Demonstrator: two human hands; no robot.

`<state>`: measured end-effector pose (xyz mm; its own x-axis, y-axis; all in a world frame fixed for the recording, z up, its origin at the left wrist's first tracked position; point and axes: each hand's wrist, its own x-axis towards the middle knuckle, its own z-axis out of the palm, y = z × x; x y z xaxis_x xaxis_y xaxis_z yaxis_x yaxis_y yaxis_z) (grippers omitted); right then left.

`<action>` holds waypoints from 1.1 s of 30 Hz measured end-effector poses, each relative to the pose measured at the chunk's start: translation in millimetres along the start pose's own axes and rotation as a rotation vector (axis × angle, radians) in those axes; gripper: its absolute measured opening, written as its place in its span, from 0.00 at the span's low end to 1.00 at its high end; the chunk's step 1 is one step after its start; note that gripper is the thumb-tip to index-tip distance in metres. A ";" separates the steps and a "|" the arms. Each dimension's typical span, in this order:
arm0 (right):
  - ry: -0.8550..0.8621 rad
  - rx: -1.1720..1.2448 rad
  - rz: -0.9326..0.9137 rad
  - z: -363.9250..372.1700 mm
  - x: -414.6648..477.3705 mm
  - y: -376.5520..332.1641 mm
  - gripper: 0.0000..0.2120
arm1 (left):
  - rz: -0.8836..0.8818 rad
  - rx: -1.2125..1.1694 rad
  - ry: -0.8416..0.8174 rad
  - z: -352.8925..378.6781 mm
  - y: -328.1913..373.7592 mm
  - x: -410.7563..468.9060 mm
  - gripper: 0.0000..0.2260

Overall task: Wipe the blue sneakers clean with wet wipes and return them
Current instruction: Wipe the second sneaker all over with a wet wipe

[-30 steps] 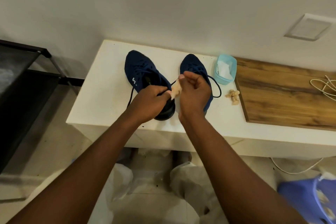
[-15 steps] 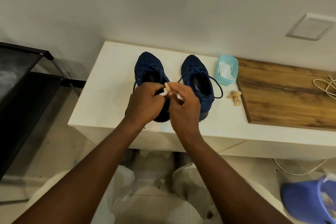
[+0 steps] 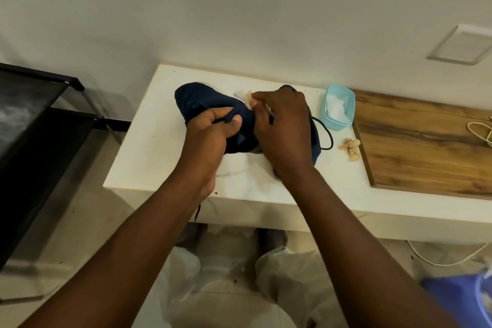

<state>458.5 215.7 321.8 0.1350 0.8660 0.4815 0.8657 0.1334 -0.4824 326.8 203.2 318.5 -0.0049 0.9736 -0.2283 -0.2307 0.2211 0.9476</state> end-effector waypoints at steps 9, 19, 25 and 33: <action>-0.103 0.005 0.080 -9.7 -9.3 17.2 0.13 | -0.078 -0.054 -0.023 3.8 -14.9 -7.1 0.12; 0.022 0.138 0.018 -14.3 -32.1 -0.9 0.06 | -0.089 -0.391 -0.059 3.4 3.1 -9.8 0.10; -0.022 0.225 -0.144 -10.7 -51.8 -38.4 0.05 | -0.118 -0.567 -0.065 -2.1 19.3 -12.9 0.11; 0.203 0.273 -0.064 -13.0 -22.5 -36.9 0.05 | -0.050 -0.681 -0.104 -5.9 37.0 -12.2 0.11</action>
<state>429.8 185.0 338.2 0.2017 0.7419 0.6395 0.7181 0.3320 -0.6117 312.6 199.2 355.1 0.1073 0.9711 -0.2130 -0.7880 0.2137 0.5774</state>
